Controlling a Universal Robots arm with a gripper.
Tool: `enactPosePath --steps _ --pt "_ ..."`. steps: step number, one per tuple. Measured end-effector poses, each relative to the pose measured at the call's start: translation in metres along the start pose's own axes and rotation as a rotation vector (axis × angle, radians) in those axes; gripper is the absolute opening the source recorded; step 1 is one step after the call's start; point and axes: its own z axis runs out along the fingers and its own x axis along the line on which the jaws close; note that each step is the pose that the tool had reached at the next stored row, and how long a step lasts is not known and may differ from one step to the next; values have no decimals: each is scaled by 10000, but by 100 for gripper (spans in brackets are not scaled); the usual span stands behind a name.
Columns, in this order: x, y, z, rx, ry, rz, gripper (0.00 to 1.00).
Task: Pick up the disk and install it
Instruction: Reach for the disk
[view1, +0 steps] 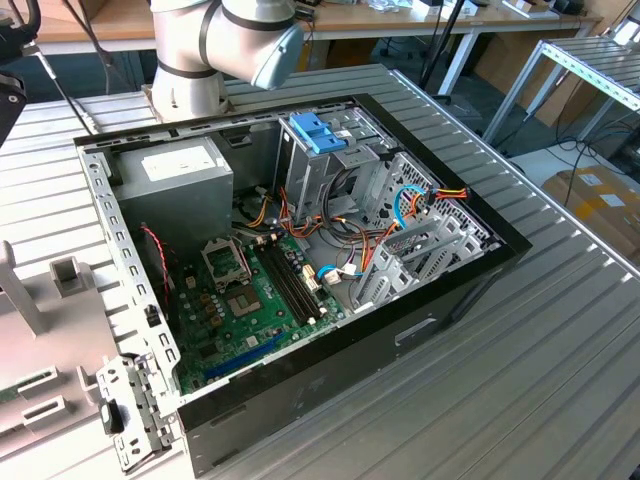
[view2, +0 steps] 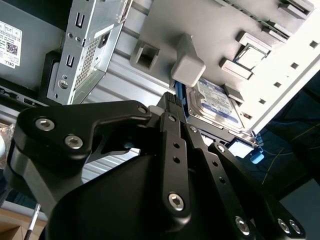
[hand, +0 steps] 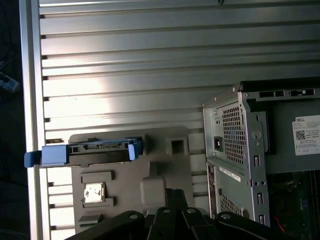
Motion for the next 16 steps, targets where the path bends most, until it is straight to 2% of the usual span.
enactPosePath --steps 16 --pt "130 -10 2 0 1 0 11"
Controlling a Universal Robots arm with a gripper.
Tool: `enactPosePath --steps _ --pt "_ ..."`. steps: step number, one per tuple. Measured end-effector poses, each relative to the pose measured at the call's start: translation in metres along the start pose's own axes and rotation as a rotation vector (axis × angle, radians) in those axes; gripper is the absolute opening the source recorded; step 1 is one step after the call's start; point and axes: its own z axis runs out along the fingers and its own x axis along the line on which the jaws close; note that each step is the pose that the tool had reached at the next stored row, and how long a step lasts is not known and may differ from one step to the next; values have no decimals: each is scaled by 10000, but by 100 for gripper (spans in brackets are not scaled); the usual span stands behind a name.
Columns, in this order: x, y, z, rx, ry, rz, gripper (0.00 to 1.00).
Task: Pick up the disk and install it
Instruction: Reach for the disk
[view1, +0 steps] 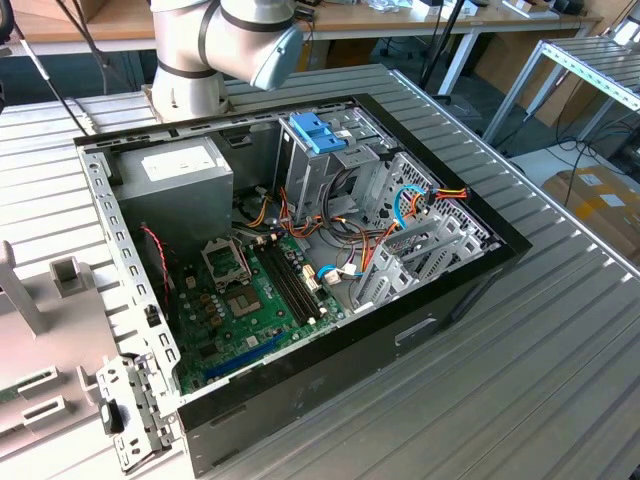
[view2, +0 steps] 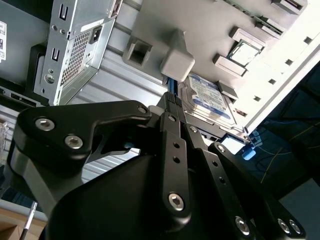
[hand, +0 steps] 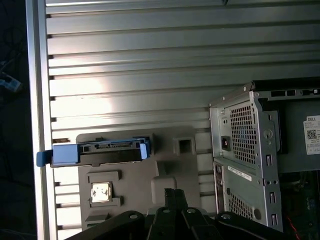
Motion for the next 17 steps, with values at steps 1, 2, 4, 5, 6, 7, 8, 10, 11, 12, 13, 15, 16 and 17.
enactPosePath --steps 1,2,4,5,6,7,8,10,11,12,13,15,16,17 --pt "8 -1 0 0 0 -1 11" --pt "13 -1 0 0 0 -1 11" --pt "130 -10 1 0 0 -1 11" --pt "142 -11 1 0 0 -1 11" --pt "148 -11 1 0 -1 0 11" --pt "153 -12 1 1 0 0 11" --pt "161 -12 1 0 0 0 11" --pt "182 -14 0 0 0 0 11" --pt "195 -15 0 0 0 0 11" --pt "207 -16 0 0 0 0 11" --pt "221 -17 0 0 0 0 11" --pt "237 -18 -1 0 1 0 11" --pt "245 -19 -1 0 0 0 11" --pt "251 -19 -1 0 0 0 11"
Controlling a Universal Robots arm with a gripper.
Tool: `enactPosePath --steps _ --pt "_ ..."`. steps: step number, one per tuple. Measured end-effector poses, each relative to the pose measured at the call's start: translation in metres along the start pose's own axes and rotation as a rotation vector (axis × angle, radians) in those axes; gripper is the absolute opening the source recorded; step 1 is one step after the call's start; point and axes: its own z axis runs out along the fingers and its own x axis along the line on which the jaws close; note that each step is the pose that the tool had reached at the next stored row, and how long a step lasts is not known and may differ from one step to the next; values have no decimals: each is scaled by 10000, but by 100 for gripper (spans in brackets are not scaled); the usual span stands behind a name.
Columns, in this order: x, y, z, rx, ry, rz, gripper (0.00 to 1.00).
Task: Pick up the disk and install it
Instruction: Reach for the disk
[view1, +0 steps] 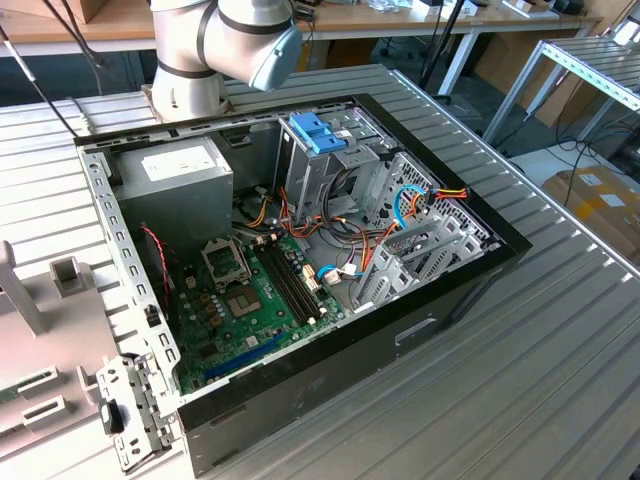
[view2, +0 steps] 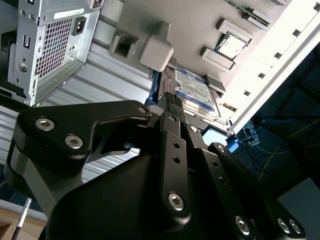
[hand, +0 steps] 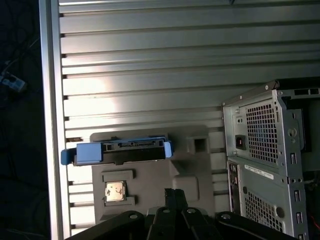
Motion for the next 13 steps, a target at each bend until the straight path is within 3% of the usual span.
enactPosePath --steps 13 --pt "146 -11 -4 1 0 0 11"
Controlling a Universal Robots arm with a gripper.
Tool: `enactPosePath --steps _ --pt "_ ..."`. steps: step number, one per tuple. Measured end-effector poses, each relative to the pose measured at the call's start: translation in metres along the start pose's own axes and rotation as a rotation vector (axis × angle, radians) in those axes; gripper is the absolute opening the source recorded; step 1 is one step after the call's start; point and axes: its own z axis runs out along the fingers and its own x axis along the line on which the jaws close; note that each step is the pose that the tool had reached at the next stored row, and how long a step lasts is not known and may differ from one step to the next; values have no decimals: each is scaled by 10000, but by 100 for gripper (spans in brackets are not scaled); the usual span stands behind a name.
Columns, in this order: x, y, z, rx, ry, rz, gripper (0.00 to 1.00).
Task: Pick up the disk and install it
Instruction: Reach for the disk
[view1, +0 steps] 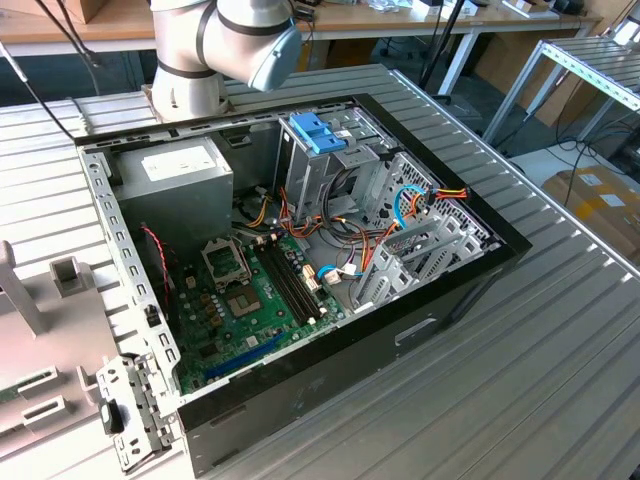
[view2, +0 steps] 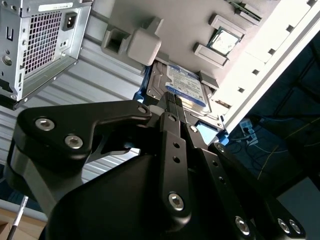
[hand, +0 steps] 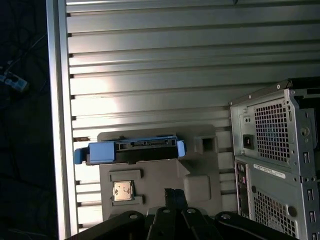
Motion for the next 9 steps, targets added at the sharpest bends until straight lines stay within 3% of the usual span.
enactPosePath --steps 9 --pt "120 -9 -2 -1 0 0 11"
